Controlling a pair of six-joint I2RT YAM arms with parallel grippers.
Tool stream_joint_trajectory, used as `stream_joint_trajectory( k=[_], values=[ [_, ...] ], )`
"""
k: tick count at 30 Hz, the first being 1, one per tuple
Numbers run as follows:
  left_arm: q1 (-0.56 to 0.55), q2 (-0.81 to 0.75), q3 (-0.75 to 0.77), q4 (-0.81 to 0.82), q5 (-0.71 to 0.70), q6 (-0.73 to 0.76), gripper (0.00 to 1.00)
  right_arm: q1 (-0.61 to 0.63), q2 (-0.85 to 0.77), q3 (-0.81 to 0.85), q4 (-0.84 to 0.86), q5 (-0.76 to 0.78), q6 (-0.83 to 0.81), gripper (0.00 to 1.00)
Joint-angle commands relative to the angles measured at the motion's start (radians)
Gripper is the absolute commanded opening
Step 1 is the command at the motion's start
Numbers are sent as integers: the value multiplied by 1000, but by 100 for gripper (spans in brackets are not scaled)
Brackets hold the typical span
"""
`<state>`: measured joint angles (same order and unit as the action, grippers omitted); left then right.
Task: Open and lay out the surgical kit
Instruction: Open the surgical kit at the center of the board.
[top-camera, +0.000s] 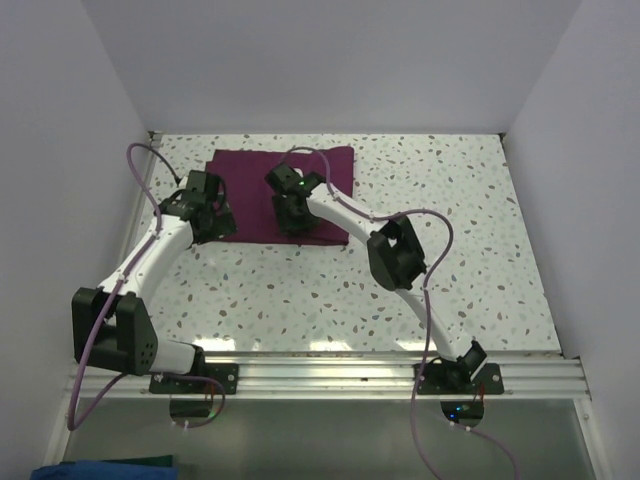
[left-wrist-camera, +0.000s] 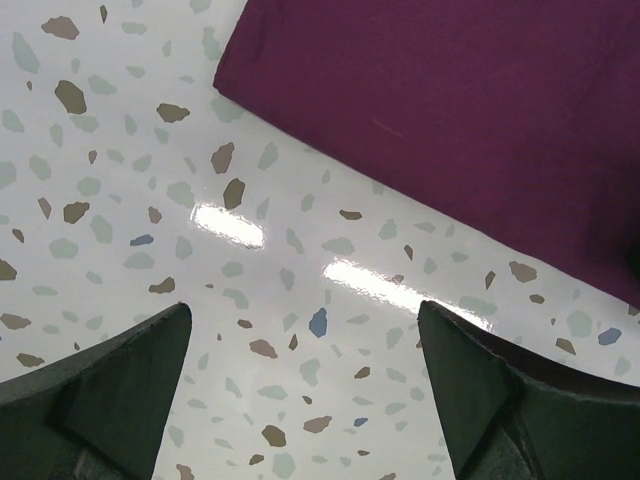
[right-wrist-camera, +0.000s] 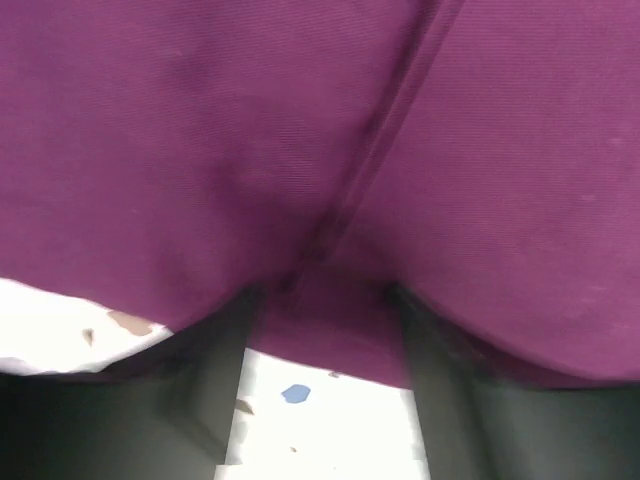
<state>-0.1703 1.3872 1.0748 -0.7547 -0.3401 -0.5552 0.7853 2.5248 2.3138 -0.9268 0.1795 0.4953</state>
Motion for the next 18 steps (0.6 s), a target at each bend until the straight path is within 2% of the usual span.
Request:
stream_joint_trajectory(
  k=[1, 3, 4, 6, 7, 8, 12, 18],
  values=[
    [2, -25, -4, 41, 13, 28, 99, 6, 37, 42, -35, 32, -3, 50],
    [2, -25, -12, 45, 13, 34, 99, 5, 34, 53, -46, 44, -8, 38],
    [2, -24, -13, 49, 13, 35, 99, 5, 29, 58, -52, 49, -9, 26],
    [0, -20, -19, 55, 15, 37, 99, 0, -4, 59, -61, 69, -18, 16],
    [2, -14, -19, 58, 18, 37, 99, -4, -23, 56, -72, 78, -20, 6],
    [2, -11, -16, 58, 19, 35, 99, -8, -44, 53, -75, 90, -23, 3],
    [2, 10, -3, 64, 24, 34, 99, -59, -190, -7, -78, 159, -27, 0],
    [0, 50, 33, 68, 21, 35, 99, -174, -441, -215, -72, 271, -24, 0]
  ],
)
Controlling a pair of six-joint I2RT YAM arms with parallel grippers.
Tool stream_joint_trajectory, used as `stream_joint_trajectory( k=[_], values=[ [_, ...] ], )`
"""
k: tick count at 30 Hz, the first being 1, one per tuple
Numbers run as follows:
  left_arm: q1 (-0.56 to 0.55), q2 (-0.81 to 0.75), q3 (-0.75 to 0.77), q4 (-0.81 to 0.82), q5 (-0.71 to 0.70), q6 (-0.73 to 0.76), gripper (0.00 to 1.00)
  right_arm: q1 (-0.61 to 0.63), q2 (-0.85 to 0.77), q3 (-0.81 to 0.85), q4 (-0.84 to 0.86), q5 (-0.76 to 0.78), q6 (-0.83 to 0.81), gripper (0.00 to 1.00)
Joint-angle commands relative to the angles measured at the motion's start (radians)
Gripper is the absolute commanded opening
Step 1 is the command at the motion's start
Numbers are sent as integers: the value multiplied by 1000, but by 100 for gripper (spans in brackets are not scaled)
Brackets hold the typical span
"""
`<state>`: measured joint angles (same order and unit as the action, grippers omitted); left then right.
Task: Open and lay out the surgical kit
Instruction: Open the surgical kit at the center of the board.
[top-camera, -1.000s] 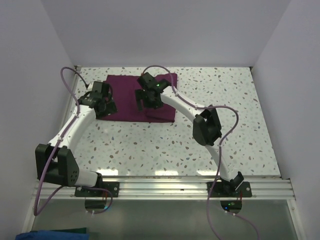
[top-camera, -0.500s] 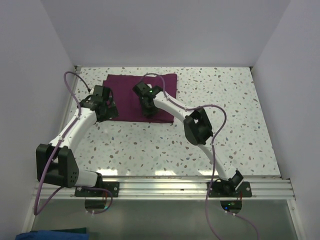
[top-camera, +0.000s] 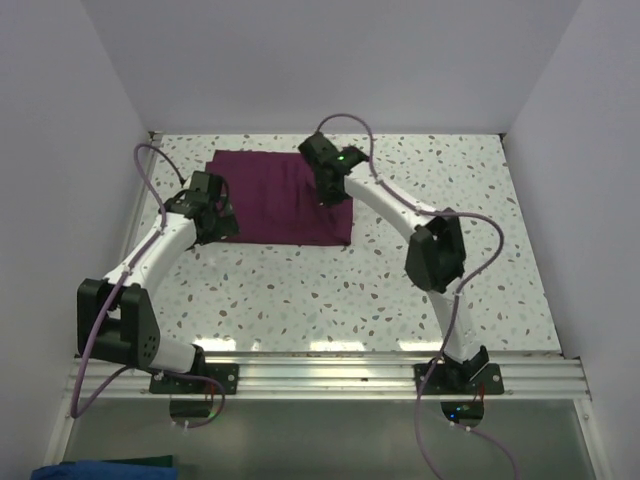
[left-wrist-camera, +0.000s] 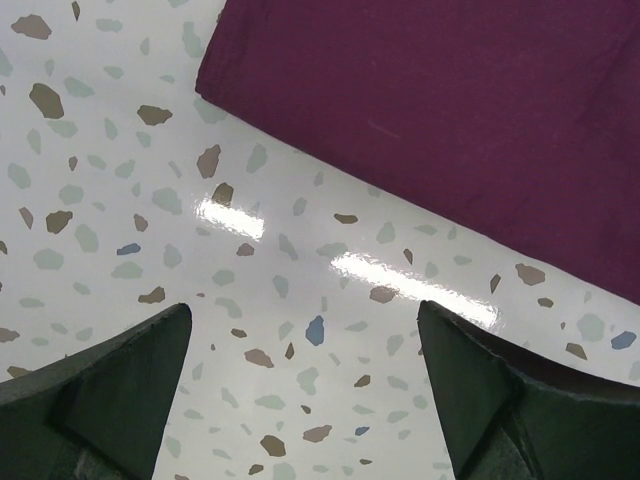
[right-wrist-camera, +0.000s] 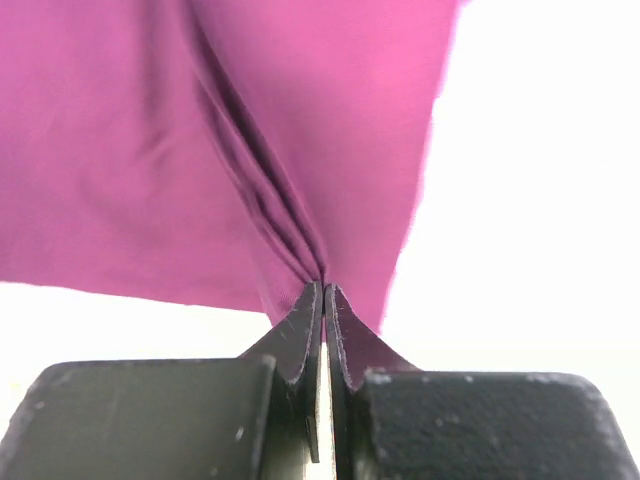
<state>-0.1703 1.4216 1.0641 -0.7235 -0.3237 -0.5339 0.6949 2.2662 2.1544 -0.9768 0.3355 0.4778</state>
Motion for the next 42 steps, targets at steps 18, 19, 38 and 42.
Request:
stream_joint_trajectory(
  k=[18, 19, 38, 42],
  values=[
    [-1, 14, 22, 0, 67, -5, 95, -418, -392, -687, -14, 295, 131, 89],
    [-1, 14, 22, -1, 68, -5, 95, -431, -392, -686, -14, 295, 131, 89],
    [-1, -79, -42, -43, 58, -6, 94, -489, 59, 126, -80, -96, -142, 98],
    [-1, -104, -56, -68, 41, -11, 94, -494, 108, 191, -25, -117, -117, 98]
  ],
)
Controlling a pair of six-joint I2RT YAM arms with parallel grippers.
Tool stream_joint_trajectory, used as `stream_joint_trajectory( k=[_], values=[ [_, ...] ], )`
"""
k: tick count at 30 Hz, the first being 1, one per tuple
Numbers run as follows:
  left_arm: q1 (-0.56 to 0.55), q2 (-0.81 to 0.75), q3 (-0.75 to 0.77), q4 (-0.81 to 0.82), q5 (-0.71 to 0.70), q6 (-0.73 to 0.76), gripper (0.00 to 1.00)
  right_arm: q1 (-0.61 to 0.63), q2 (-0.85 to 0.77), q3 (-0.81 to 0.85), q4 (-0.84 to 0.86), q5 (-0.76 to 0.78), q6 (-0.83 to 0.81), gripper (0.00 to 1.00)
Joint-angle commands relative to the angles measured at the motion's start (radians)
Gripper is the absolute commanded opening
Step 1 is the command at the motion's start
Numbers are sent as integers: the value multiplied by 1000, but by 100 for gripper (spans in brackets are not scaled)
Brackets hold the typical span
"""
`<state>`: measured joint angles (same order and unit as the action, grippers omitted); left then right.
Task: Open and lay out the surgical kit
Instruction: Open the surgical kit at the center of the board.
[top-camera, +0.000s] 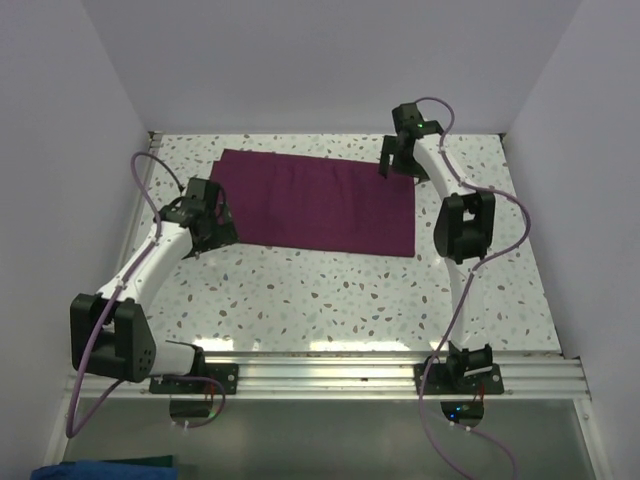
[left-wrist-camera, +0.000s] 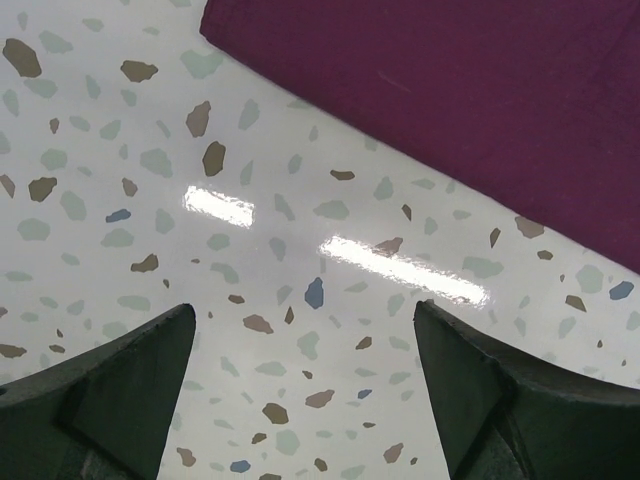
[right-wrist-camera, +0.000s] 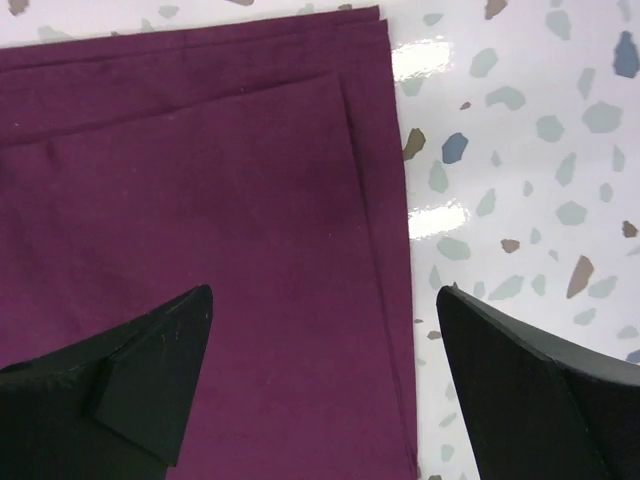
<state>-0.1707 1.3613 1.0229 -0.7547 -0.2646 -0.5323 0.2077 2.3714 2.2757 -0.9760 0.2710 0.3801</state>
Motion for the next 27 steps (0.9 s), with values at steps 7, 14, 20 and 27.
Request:
stream_joint_trajectory(
  k=[7, 14, 20, 27],
  values=[
    [-1, -73, -49, -57, -39, -17, 94, -34, 137, 222, 54, -164, -9, 95],
    [-1, -21, -58, -31, -33, -5, 94, -45, 184, 208, 123, -181, 23, 95],
    [-1, 24, -15, -15, -35, 38, 95, -51, 247, 220, 149, -217, 58, 91],
    [-1, 88, 2, 2, -21, 60, 94, -51, 281, 196, 174, -231, 91, 81]
  ],
)
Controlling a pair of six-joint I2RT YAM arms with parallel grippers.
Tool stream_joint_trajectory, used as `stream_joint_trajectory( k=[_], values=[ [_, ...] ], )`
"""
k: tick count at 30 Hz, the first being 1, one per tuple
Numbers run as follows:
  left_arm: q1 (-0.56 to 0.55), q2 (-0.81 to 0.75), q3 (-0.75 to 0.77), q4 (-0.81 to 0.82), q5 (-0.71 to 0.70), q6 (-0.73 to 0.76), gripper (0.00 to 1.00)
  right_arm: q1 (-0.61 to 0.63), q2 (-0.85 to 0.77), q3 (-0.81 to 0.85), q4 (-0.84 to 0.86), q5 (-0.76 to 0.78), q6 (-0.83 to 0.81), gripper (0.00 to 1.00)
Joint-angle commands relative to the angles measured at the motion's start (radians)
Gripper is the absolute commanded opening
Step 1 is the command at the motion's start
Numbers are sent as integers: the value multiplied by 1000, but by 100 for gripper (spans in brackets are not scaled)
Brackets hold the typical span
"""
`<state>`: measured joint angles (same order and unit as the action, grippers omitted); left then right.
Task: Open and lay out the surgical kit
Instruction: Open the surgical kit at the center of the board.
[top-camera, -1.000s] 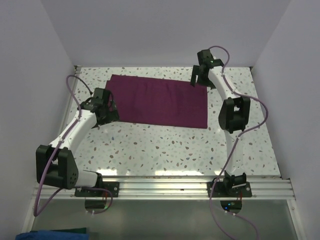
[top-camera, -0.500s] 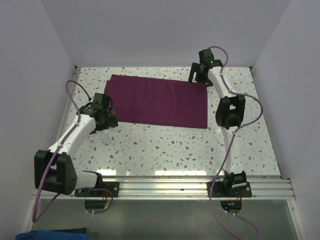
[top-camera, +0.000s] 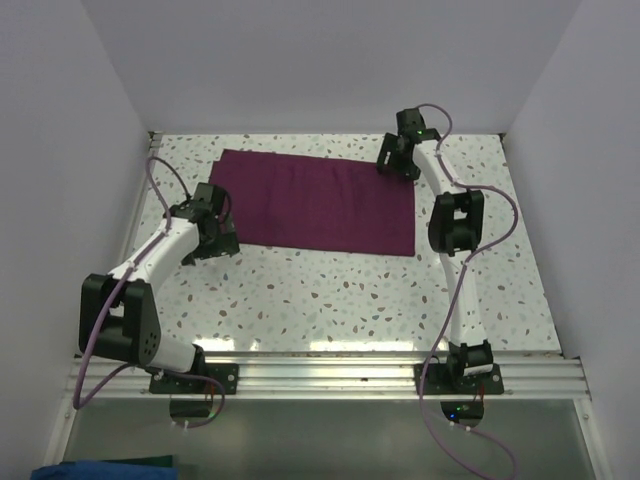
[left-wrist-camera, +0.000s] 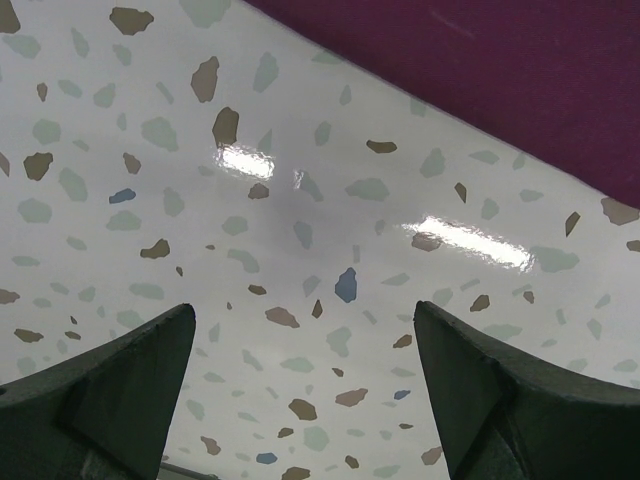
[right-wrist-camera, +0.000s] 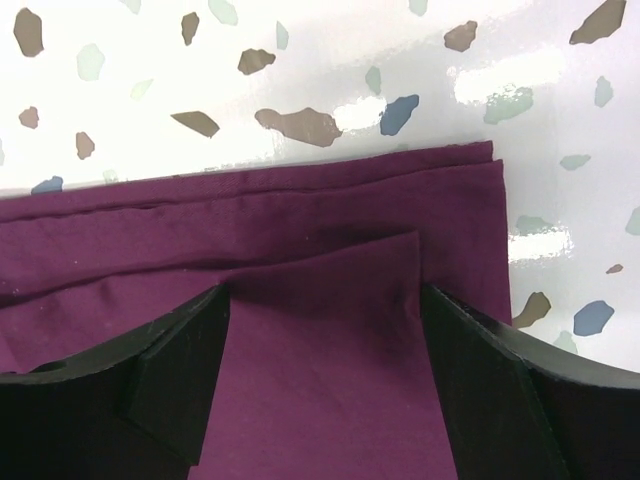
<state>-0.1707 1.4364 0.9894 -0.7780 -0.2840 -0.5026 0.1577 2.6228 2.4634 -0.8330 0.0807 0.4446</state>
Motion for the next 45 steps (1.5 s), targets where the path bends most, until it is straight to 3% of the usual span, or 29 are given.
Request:
stream_joint_trajectory(
  k=[1, 5, 9, 14, 21, 24, 28, 31, 35, 37, 39, 40, 41, 43, 45],
  values=[
    [-3, 18, 34, 29, 0, 32, 94, -1, 31, 8, 34, -41, 28, 79],
    [-1, 47, 43, 36, 3, 41, 94, -1, 36, 8, 37, -36, 26, 65],
    [-1, 59, 49, 42, 2, 47, 95, -3, 31, 14, 38, -18, 23, 43],
    [0, 65, 48, 45, 2, 49, 94, -3, 13, 28, 20, 13, -1, 27],
    [0, 56, 37, 51, 5, 44, 94, -1, -75, 20, 3, 91, -60, 28],
    [0, 47, 31, 52, 8, 42, 94, -1, -115, 26, 8, 116, -84, 38],
    [0, 39, 28, 52, 14, 41, 94, -1, -145, 31, 14, 131, -102, 41],
    [0, 29, 26, 51, 17, 38, 94, -1, -153, 23, 17, 128, -107, 35],
    [-1, 9, 20, 45, 16, 35, 95, -1, -144, 8, 5, 116, -107, 14],
    [-1, -8, 14, 42, 13, 33, 95, -1, -142, -12, 5, 108, -104, 11],
    [0, -25, 3, 36, 8, 32, 94, 0, -141, -29, -1, 110, -103, 19],
    [-1, -33, 0, 36, 8, 30, 94, -3, -138, -34, -3, 113, -101, 40],
    [0, -43, -4, 33, 6, 29, 95, -1, -138, -38, -3, 119, -103, 48],
    [-1, -54, -18, 28, 6, 24, 95, -3, -124, -43, 0, 129, -112, 59],
    [-1, -73, -32, 23, 6, 21, 95, -1, -109, -29, -3, 149, -118, 61]
  ],
)
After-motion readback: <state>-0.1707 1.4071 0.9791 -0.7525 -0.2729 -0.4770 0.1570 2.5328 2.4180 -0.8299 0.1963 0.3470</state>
